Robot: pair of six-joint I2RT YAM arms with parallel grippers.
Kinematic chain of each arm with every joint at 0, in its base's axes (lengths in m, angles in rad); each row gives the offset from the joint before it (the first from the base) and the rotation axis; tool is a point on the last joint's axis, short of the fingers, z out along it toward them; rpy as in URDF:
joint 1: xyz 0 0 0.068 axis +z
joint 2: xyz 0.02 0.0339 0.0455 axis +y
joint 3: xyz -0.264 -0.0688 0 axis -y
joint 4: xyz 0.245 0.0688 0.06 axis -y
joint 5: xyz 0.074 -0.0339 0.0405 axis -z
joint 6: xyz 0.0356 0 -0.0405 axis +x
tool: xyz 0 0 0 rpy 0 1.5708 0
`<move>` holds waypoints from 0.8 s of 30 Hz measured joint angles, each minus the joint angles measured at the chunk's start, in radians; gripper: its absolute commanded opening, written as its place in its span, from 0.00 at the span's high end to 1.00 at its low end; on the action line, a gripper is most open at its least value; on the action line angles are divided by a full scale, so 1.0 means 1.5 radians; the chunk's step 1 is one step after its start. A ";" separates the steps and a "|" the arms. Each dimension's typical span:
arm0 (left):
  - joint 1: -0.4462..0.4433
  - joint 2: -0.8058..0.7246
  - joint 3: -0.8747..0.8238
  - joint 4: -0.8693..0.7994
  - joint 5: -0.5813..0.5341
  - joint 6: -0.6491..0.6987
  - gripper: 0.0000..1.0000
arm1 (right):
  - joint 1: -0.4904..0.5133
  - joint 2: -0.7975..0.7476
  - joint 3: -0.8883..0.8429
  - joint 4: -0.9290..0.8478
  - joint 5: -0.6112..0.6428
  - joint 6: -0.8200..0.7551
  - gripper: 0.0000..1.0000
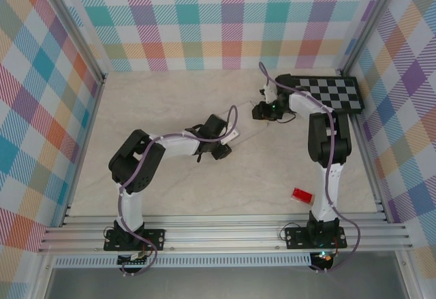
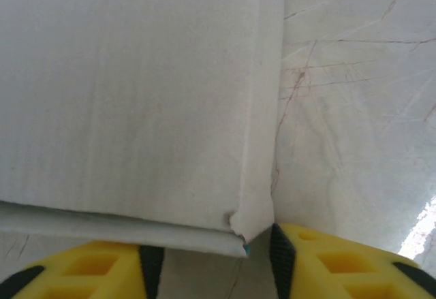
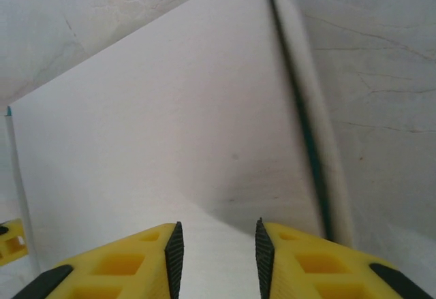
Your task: Fold the paper box
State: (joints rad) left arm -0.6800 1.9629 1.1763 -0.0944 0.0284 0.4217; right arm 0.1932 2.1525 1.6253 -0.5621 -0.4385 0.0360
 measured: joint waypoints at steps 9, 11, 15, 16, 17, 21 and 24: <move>-0.011 0.001 -0.006 0.012 0.004 0.012 0.81 | 0.004 0.001 -0.004 -0.010 -0.010 0.001 0.67; -0.011 0.001 -0.006 0.013 0.004 0.011 0.78 | 0.004 0.001 -0.007 -0.005 -0.011 0.005 0.65; -0.007 0.000 -0.006 0.014 -0.002 0.002 0.66 | 0.002 -0.012 -0.020 0.000 -0.007 0.025 0.62; -0.004 -0.001 -0.008 0.016 -0.001 -0.004 0.64 | 0.001 -0.018 -0.027 0.001 -0.005 0.032 0.61; 0.000 -0.005 -0.015 0.023 0.003 -0.009 0.63 | -0.002 -0.025 -0.036 0.000 -0.005 0.040 0.61; 0.028 -0.040 -0.070 0.053 0.010 -0.049 0.62 | -0.022 -0.065 -0.071 -0.001 0.002 0.076 0.57; 0.070 -0.101 -0.123 0.055 0.020 -0.104 0.60 | -0.034 -0.106 -0.089 -0.001 0.010 0.100 0.53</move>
State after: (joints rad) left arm -0.5755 1.8118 0.9913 -0.0120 0.0589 0.2665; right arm 0.1417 1.9934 1.4925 -0.5640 -0.4236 0.1860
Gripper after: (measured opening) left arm 0.387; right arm 0.445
